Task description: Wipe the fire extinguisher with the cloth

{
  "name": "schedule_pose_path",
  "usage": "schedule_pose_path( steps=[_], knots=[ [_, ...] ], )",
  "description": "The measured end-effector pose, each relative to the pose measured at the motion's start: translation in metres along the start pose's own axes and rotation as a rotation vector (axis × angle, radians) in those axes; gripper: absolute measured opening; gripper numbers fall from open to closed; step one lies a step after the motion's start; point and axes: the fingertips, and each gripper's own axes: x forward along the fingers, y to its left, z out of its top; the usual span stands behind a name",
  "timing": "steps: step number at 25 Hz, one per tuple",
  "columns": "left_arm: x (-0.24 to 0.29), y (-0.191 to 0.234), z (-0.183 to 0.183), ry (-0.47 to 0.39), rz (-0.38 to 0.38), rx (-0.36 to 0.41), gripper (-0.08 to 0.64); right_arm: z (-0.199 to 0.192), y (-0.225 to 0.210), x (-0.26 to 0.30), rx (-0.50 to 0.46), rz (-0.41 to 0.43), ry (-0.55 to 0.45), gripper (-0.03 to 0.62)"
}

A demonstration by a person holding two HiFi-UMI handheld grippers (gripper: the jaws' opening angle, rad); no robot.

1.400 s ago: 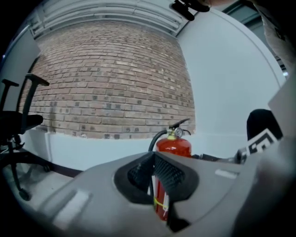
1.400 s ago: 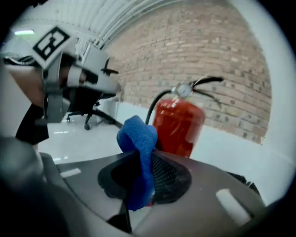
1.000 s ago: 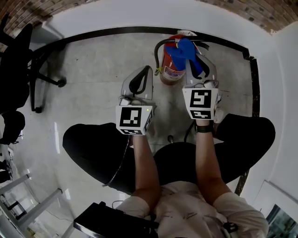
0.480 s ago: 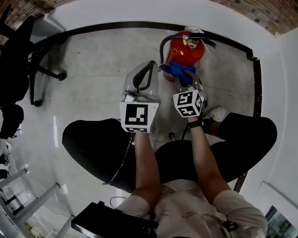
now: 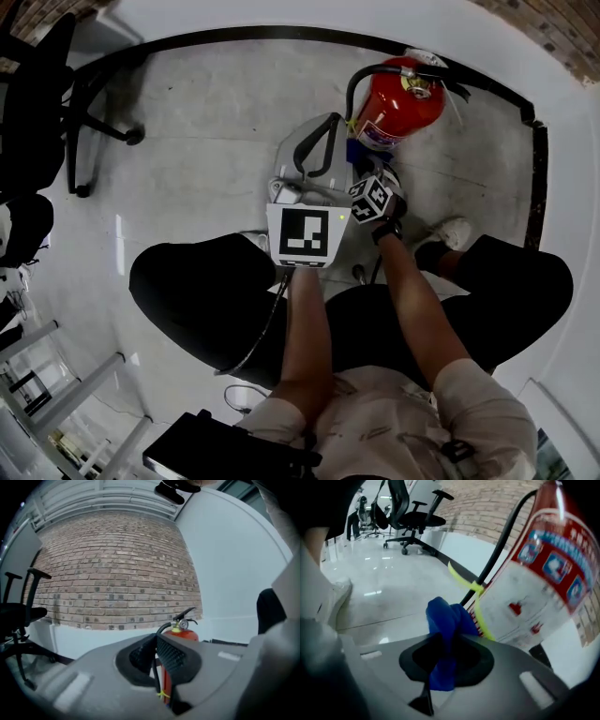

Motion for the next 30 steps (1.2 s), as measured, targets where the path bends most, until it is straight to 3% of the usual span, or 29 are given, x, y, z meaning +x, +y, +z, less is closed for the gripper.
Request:
schedule_pose_path(
  steps=[4, 8, 11, 15, 20, 24, 27, 30],
  knots=[
    [-0.002, 0.002, -0.009, 0.035, 0.001, -0.032, 0.0, -0.041, 0.025, 0.044, 0.049, 0.083, 0.128, 0.066],
    [0.001, 0.006, -0.017, 0.025, 0.015, -0.039, 0.0, -0.046, 0.023, 0.069, 0.002, 0.126, 0.173, 0.058],
    [-0.004, 0.009, -0.019, 0.018, 0.026, -0.029, 0.0, -0.04, 0.022, 0.059, 0.036, 0.13, 0.157, 0.064],
    [-0.005, 0.009, -0.007, 0.004, 0.021, -0.017, 0.0, -0.011, 0.003, 0.003, 0.19, 0.128, 0.012, 0.064],
    [0.001, 0.0, 0.007, -0.017, 0.002, -0.045, 0.0, 0.054, -0.071, -0.132, 0.404, -0.014, -0.266, 0.066],
    [0.001, -0.011, 0.013, -0.026, 0.001, -0.097, 0.0, 0.108, -0.126, -0.211, 0.312, -0.156, -0.404, 0.066],
    [0.0, -0.019, 0.015, -0.014, -0.009, -0.054, 0.0, 0.125, -0.168, -0.251, 0.312, -0.271, -0.475, 0.067],
    [-0.004, -0.018, 0.018, -0.012, -0.008, -0.043, 0.0, 0.135, -0.191, -0.255, 0.266, -0.318, -0.494, 0.066]
  ],
)
